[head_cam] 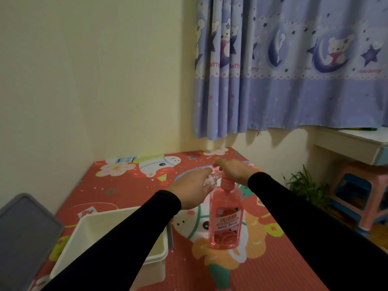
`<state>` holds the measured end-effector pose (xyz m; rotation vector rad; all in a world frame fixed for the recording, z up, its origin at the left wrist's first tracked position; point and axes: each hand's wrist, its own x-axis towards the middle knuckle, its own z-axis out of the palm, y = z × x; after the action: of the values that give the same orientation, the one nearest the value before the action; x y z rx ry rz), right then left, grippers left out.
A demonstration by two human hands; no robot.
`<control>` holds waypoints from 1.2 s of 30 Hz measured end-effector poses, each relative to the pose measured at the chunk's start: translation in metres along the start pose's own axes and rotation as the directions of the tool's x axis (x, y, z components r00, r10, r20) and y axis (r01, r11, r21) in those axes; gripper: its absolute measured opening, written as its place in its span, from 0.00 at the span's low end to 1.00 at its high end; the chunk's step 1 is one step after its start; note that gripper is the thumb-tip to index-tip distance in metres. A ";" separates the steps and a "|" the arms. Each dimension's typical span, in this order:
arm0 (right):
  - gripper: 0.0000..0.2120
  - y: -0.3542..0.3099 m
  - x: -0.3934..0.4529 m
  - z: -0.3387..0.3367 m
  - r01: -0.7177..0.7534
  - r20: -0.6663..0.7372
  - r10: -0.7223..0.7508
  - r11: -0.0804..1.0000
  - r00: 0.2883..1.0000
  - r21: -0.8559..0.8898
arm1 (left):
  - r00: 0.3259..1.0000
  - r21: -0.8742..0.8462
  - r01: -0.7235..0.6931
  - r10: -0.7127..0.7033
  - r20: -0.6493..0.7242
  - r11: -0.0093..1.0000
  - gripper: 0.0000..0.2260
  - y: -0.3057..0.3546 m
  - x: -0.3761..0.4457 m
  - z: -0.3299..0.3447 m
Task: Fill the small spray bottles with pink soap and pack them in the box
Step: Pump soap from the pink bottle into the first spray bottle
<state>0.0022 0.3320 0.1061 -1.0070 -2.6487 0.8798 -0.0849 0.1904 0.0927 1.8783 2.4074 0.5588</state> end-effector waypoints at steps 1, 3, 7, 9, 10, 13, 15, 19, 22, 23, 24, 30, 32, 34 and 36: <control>0.19 -0.001 -0.001 -0.002 0.019 -0.013 -0.019 1.000 1.000 -0.004 | 1.000 -0.014 0.000 0.000 -0.002 1.000 0.19 0.000 0.000 -0.001; 0.18 -0.002 0.001 -0.006 0.071 -0.045 -0.068 0.995 0.997 0.065 | 1.000 -0.046 -0.011 0.010 -0.020 0.999 0.19 0.001 0.001 -0.004; 0.20 -0.001 0.006 -0.007 0.074 -0.038 -0.070 0.992 0.997 0.104 | 0.999 -0.056 -0.023 0.021 -0.038 0.998 0.20 0.000 0.002 -0.006; 0.20 0.000 0.004 -0.002 0.068 -0.048 -0.065 0.996 0.997 0.065 | 1.000 -0.055 -0.013 0.011 -0.029 0.998 0.21 -0.001 0.002 -0.001; 0.20 0.003 0.003 0.001 0.057 -0.044 -0.054 0.996 0.998 0.074 | 1.000 -0.053 -0.005 0.004 -0.019 0.999 0.22 -0.002 0.001 0.002; 0.20 0.007 0.005 0.005 0.047 -0.046 -0.042 0.993 0.998 0.107 | 1.000 -0.036 0.009 -0.009 -0.004 0.999 0.23 -0.003 0.001 0.008; 0.21 0.006 0.004 0.004 0.026 -0.024 -0.023 0.992 0.999 0.126 | 1.000 -0.029 0.012 -0.012 -0.001 1.000 0.24 -0.003 0.001 0.007; 0.21 -0.001 0.002 -0.004 0.029 -0.040 -0.024 0.991 0.999 0.130 | 1.000 -0.028 0.004 -0.004 -0.012 1.000 0.23 -0.001 0.002 0.000; 0.20 -0.004 0.002 -0.010 0.052 -0.053 -0.042 0.981 0.998 0.189 | 0.999 -0.037 -0.014 0.012 -0.043 0.999 0.20 0.000 0.004 -0.004; 0.19 -0.002 0.003 -0.009 0.047 -0.042 -0.041 0.985 0.998 0.166 | 0.999 -0.041 -0.015 0.013 -0.043 0.999 0.20 -0.001 0.005 -0.003; 0.18 0.000 0.005 -0.006 0.033 -0.045 -0.027 0.989 0.999 0.142 | 0.999 -0.043 -0.016 0.014 -0.039 0.999 0.19 -0.002 0.005 -0.001; 0.21 0.007 0.007 0.003 0.011 0.001 -0.011 0.992 1.000 0.126 | 1.000 -0.017 -0.004 0.004 -0.008 1.000 0.23 -0.005 0.003 0.008; 0.20 0.005 0.006 0.002 0.017 0.010 -0.017 0.997 1.000 0.076 | 1.000 -0.015 -0.004 0.004 0.003 1.000 0.22 -0.005 0.003 0.006; 0.20 0.003 0.005 -0.001 0.038 -0.020 -0.036 0.996 0.999 0.087 | 1.000 -0.027 -0.003 0.003 0.002 1.000 0.22 -0.003 0.003 0.002; 0.21 0.001 0.009 -0.006 0.062 -0.041 -0.057 0.988 0.998 0.140 | 1.000 -0.037 -0.014 0.013 -0.017 0.999 0.22 0.000 0.003 -0.003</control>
<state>-0.0017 0.3411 0.1096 -0.8975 -2.5304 1.0097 -0.0868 0.1920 0.0962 1.8844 2.3790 0.6172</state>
